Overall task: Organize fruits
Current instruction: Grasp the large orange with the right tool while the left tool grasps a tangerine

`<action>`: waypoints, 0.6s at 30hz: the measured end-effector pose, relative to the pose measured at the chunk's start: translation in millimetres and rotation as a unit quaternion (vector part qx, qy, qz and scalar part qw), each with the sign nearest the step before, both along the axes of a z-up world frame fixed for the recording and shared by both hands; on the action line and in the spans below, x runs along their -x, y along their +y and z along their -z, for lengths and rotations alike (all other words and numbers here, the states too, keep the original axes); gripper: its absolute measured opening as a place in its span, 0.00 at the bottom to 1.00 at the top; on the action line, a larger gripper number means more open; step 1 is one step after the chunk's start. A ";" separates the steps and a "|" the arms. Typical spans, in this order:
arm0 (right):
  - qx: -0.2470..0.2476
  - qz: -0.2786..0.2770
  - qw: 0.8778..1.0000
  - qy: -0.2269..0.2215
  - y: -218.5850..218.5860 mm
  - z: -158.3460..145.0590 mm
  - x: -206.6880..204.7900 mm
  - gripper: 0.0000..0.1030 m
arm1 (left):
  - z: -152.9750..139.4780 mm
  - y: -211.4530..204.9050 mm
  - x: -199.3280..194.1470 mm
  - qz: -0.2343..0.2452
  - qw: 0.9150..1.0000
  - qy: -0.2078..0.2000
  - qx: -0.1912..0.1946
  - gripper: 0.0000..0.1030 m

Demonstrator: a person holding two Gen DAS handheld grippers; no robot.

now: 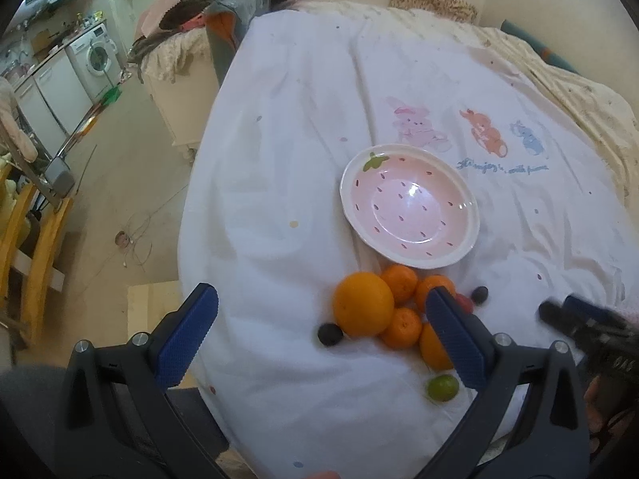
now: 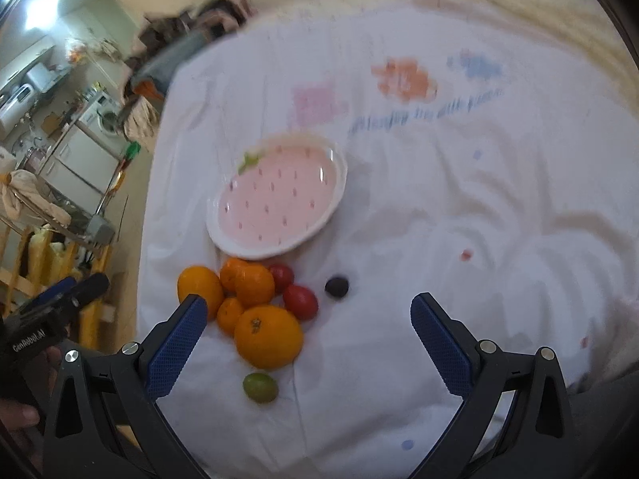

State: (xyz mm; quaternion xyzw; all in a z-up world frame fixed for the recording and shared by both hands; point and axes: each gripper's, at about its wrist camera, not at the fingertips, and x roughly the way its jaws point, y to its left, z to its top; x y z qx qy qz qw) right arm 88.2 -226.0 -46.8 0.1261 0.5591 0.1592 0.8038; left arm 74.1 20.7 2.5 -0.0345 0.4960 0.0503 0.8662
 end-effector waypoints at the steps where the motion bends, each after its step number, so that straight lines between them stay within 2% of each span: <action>1: -0.007 -0.012 1.000 0.025 4.9 8.0 -3.9 0.98 | 2.6 1.5 -6.0 0.000 1.000 0.011 0.001 1.00; 5: -0.034 -0.041 0.995 0.080 26.3 34.5 -8.1 0.90 | 13.2 8.9 -19.8 -0.010 0.999 0.035 0.018 1.00; 10: 0.001 -0.073 0.991 0.112 58.7 63.7 -11.7 0.85 | 28.4 11.4 -23.3 -0.016 0.998 0.051 0.029 1.00; 14: 0.045 -0.096 0.988 0.111 77.6 78.7 -11.7 0.84 | 38.6 15.2 -23.7 -0.019 0.997 0.066 0.040 1.00; 18: 0.062 -0.108 0.987 0.106 86.3 81.7 -13.2 0.79 | 44.6 21.7 -24.2 -0.031 0.995 0.075 0.055 1.00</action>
